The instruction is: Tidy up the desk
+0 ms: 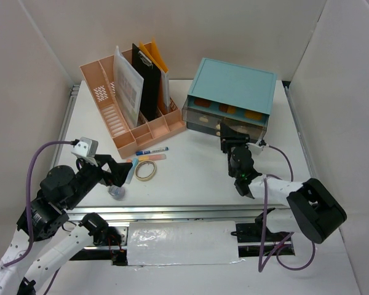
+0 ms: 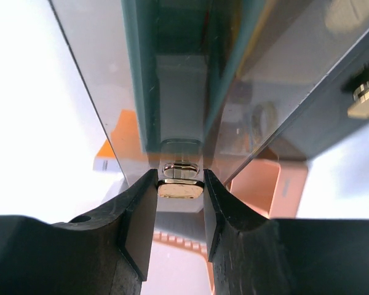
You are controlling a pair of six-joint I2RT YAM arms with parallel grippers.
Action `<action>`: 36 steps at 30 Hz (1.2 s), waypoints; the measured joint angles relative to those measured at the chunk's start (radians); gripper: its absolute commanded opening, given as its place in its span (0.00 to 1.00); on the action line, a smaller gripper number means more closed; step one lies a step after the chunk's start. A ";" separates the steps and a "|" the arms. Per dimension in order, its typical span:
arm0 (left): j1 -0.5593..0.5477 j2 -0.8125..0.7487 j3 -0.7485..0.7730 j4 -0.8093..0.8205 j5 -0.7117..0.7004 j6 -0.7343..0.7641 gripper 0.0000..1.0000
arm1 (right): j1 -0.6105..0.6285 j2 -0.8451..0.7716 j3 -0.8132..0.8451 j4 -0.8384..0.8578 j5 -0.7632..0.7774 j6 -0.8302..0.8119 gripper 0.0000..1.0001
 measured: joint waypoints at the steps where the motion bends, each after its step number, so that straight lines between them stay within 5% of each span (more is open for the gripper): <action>1: 0.000 0.001 0.000 0.000 0.000 0.000 1.00 | 0.013 -0.016 -0.013 -0.002 0.006 0.002 0.22; 6: 0.000 0.002 0.000 0.000 -0.003 0.000 0.99 | 0.059 -0.074 -0.048 -0.027 0.029 0.007 0.25; 9: 0.000 0.002 0.000 0.000 -0.021 -0.001 1.00 | 0.079 -0.100 -0.056 -0.052 0.041 0.010 0.44; 11: 0.000 0.002 0.000 0.000 -0.038 -0.003 1.00 | 0.087 -0.118 -0.061 -0.067 0.038 0.018 0.65; 12: 0.000 0.002 0.000 0.000 -0.046 -0.004 0.99 | 0.097 -0.133 -0.066 -0.077 0.032 0.018 0.85; 13: 0.000 0.002 0.000 -0.001 -0.055 -0.005 0.99 | 0.106 -0.148 -0.071 -0.087 0.028 0.025 0.92; 27: 0.000 0.049 0.002 -0.069 -0.303 -0.134 1.00 | 0.253 -0.360 -0.045 -0.415 0.028 -0.059 0.97; 36: 0.000 0.073 0.057 -0.233 -0.570 -0.317 1.00 | 0.530 -0.047 0.328 -0.626 0.072 -0.351 0.98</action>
